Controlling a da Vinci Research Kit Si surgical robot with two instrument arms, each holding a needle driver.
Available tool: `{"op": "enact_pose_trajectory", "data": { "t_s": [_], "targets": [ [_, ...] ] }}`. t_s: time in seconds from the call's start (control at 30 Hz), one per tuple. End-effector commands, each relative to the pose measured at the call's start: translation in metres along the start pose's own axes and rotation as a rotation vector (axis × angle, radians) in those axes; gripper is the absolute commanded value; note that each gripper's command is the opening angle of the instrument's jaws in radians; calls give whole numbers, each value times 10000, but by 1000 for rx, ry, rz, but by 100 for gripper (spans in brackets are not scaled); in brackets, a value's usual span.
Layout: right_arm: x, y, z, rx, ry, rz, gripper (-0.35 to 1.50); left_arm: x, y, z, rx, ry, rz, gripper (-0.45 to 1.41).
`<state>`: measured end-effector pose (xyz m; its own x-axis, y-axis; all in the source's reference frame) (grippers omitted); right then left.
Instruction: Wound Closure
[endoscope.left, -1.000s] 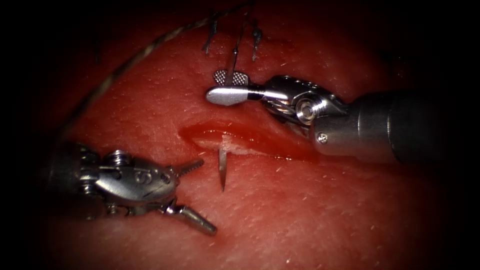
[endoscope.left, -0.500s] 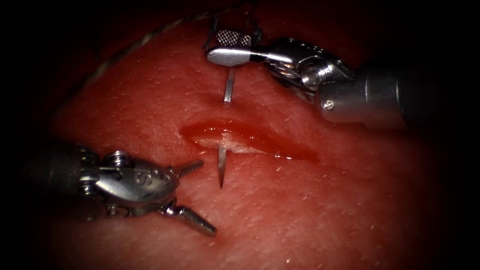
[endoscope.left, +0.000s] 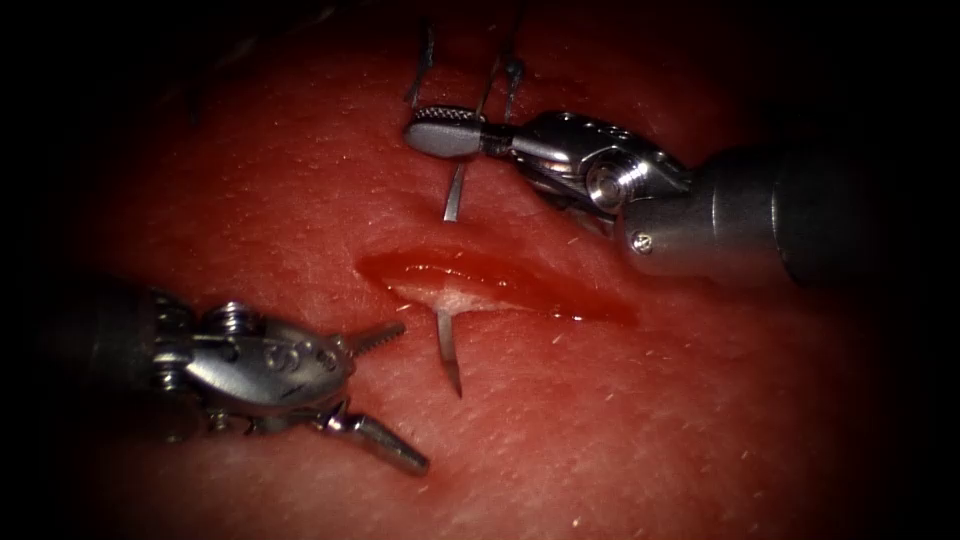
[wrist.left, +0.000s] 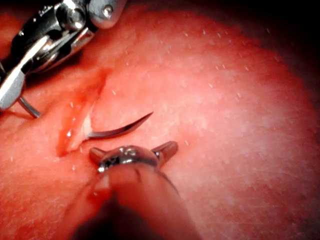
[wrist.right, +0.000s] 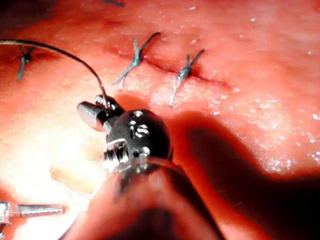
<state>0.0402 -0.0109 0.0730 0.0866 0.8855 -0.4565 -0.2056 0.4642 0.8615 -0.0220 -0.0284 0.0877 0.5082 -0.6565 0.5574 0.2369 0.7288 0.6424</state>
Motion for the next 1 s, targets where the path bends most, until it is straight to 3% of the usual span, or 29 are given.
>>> {"op": "enact_pose_trajectory", "data": {
  "t_s": [0.03, 0.37, 0.43, 0.47, 0.5, 0.6, 0.73, 1.0],
  "targets": [
    [-11, -7, 6, 7, -17, 12, -35, 4, -1, 7, 1, 0, -2, 83],
    [-14, -15, -15, 28, -13, 3, -35, 4, -1, 8, -1, 7, 92, 81],
    [-1, -3, -23, 30, 49, -46, 16, 1, -2, 7, 0, 23, 214, 83],
    [-1, -3, -23, 30, 49, -46, 16, 1, -2, 7, 0, 23, 214, 83],
    [9, 6, -33, 27, 97, -58, 24, -3, -3, 4, 3, 24, 317, 83],
    [19, 16, -49, 29, 140, -63, 34, -11, -3, -1, -8, 24, 429, 83],
    [21, 23, -74, 11, 162, -72, 26, -15, 1, 3, -39, 32, 578, 80],
    [14, 21, -83, -1, 176, -73, 14, -25, 22, 28, -83, 27, 609, 71]
  ]
}}
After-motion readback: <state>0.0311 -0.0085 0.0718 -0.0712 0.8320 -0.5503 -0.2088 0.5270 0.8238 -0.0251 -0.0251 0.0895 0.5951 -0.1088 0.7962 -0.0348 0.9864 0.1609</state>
